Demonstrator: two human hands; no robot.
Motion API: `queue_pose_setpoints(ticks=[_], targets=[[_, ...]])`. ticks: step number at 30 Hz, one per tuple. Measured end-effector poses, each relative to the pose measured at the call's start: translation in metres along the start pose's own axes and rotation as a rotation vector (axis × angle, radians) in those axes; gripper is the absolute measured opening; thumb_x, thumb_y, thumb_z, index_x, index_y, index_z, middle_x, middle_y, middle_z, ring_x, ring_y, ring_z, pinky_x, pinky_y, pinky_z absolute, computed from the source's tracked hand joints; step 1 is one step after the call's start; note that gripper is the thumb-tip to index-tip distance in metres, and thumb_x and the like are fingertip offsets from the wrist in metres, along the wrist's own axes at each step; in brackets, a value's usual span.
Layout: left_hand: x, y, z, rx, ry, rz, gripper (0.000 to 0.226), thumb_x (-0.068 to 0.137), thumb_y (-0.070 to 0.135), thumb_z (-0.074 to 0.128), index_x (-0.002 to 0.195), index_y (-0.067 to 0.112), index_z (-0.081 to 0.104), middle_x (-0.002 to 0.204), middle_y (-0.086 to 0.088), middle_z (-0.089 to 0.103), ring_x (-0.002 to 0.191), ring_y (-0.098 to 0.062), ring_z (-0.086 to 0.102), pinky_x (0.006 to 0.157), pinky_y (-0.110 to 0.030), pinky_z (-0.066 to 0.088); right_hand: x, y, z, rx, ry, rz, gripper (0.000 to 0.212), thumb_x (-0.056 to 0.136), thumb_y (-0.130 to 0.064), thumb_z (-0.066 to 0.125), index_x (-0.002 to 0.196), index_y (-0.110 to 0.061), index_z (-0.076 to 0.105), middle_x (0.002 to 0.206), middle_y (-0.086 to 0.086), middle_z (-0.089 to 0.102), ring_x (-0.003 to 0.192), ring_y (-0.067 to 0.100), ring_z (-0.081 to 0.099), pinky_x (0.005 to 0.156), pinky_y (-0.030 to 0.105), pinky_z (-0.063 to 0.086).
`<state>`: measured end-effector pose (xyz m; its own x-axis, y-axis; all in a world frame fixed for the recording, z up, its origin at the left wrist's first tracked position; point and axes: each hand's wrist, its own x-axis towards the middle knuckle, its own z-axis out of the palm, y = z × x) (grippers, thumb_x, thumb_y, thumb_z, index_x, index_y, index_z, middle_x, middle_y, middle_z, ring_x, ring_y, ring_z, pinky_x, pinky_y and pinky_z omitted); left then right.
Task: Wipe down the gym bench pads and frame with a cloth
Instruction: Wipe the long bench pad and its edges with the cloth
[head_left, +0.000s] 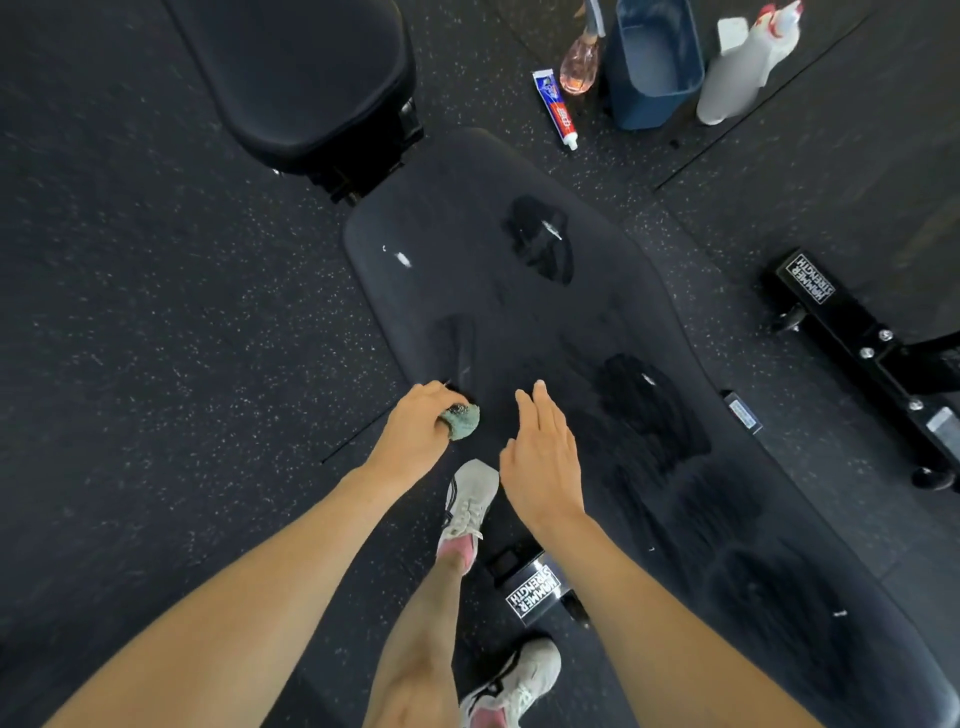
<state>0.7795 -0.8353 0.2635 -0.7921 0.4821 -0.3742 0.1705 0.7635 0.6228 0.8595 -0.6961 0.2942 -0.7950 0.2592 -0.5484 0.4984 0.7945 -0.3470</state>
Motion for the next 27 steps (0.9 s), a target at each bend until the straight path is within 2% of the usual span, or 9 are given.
queue_pose_setpoints(ticks=[4,6,9,14,17,19,21,23,27], targets=[[0.018,0.001,-0.011,-0.072,0.288,-0.161,0.039,0.079,-0.015,0.050,0.106,0.006,0.069,0.101,-0.009,0.061,0.096,-0.023,0.052,0.080,-0.014,0.030,-0.003,0.005,0.001,-0.026,-0.015,-0.006,0.058,0.100,-0.014,0.040,0.152,-0.012,0.015,0.162,0.006,0.005,0.148,0.017,0.011,0.117,0.029,0.016],[0.026,0.006,-0.008,-0.066,0.357,-0.251,0.038,0.082,-0.014,0.048,0.108,0.005,0.068,0.105,-0.010,0.059,0.095,-0.023,0.046,0.078,-0.015,0.029,-0.003,0.007,0.001,-0.050,-0.038,-0.013,0.057,0.100,-0.015,0.039,0.152,-0.012,0.016,0.161,0.006,0.007,0.147,0.017,0.013,0.117,0.029,0.015],[0.019,0.012,0.005,-0.026,0.331,-0.219,0.041,0.079,-0.018,0.046,0.109,0.001,0.066,0.106,-0.014,0.058,0.095,-0.029,0.045,0.081,-0.027,0.038,-0.001,0.006,0.000,-0.079,-0.065,-0.006,0.057,0.100,-0.015,0.038,0.152,-0.011,0.016,0.161,0.007,0.008,0.147,0.018,0.016,0.119,0.031,0.015],[-0.007,0.013,0.022,0.037,0.184,-0.158,0.042,0.079,-0.017,0.050,0.113,0.002,0.065,0.108,-0.011,0.059,0.099,-0.029,0.048,0.084,-0.031,0.042,0.002,0.002,-0.007,-0.065,-0.105,0.015,0.058,0.100,-0.014,0.039,0.153,-0.010,0.015,0.161,0.008,0.008,0.147,0.021,0.017,0.120,0.034,0.012],[-0.010,0.010,0.013,0.072,-0.019,-0.064,0.041,0.082,-0.012,0.047,0.114,0.004,0.066,0.109,-0.012,0.059,0.102,-0.027,0.048,0.090,-0.038,0.042,0.003,0.000,-0.007,-0.075,-0.105,0.017,0.058,0.100,-0.014,0.039,0.153,-0.010,0.017,0.161,0.009,0.009,0.147,0.021,0.018,0.119,0.034,0.013],[-0.016,0.007,0.003,0.087,-0.100,-0.011,0.042,0.081,-0.012,0.046,0.114,0.005,0.066,0.108,-0.012,0.059,0.102,-0.026,0.048,0.091,-0.035,0.040,0.003,0.000,-0.006,-0.086,-0.098,0.017,0.057,0.100,-0.014,0.040,0.152,-0.010,0.018,0.161,0.008,0.010,0.146,0.022,0.020,0.119,0.035,0.015],[-0.012,0.002,-0.010,0.065,0.054,-0.085,0.040,0.081,-0.011,0.047,0.113,0.005,0.066,0.106,-0.012,0.057,0.101,-0.026,0.047,0.087,-0.023,0.034,0.002,-0.001,-0.005,-0.090,-0.097,0.024,0.056,0.100,-0.013,0.039,0.152,-0.010,0.019,0.161,0.009,0.010,0.146,0.022,0.021,0.119,0.035,0.016],[0.007,-0.003,-0.020,0.029,0.239,-0.206,0.038,0.083,-0.010,0.048,0.114,0.005,0.065,0.108,-0.014,0.056,0.102,-0.028,0.047,0.082,-0.021,0.030,0.002,-0.001,-0.006,-0.110,-0.099,0.018,0.055,0.100,-0.014,0.039,0.152,-0.010,0.019,0.161,0.010,0.010,0.146,0.022,0.021,0.120,0.035,0.014],[0.025,0.004,-0.009,0.042,0.277,-0.248,0.039,0.081,-0.014,0.046,0.112,0.002,0.064,0.110,-0.014,0.054,0.101,-0.030,0.045,0.082,-0.027,0.036,0.007,0.001,-0.008,-0.129,-0.078,0.010,0.055,0.100,-0.013,0.039,0.151,-0.009,0.021,0.158,0.010,0.021,0.143,0.021,0.027,0.118,0.033,0.018]])
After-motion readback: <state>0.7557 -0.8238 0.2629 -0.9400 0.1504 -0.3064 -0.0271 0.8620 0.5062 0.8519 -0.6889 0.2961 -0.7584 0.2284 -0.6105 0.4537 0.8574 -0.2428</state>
